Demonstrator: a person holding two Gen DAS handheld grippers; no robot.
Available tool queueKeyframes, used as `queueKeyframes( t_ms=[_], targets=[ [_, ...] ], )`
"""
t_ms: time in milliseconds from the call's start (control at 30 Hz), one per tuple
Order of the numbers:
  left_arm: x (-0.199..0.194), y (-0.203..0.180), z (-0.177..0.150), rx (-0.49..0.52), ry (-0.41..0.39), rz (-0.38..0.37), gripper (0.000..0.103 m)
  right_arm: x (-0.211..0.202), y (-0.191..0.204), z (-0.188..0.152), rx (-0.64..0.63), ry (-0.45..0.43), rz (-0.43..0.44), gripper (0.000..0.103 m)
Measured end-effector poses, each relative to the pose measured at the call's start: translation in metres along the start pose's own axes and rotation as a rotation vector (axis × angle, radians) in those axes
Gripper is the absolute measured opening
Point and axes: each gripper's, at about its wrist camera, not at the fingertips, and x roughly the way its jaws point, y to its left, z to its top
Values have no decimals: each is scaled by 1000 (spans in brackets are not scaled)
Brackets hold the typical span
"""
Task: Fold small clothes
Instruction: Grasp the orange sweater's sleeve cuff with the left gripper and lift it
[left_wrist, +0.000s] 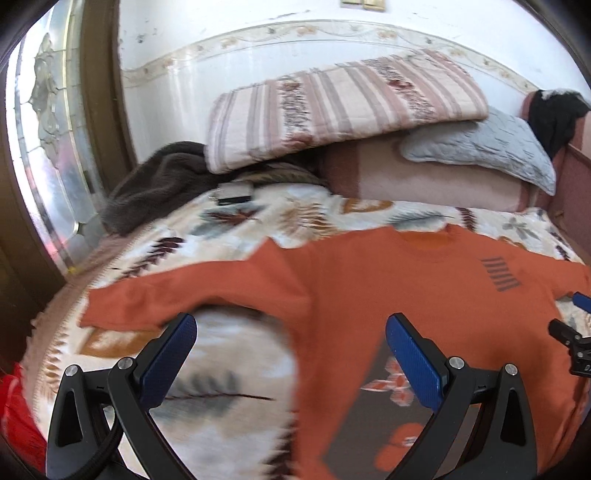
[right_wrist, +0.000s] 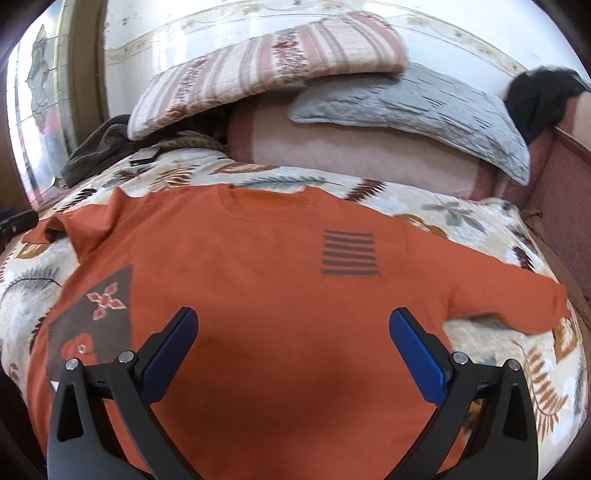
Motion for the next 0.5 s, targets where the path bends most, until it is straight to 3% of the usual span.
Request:
queueKeyframes(
  t_ms=[233,333,500],
  targets=[
    [30,106,-4,-107,115,109,103,17,72,23,-124,14,123,103],
    [48,164,-12,-225,183,145,102,29,111,33,-188,22,191,103],
    [63,236,-22,-399,227,154,102,47,173,46,-268,46,308,103]
  ],
)
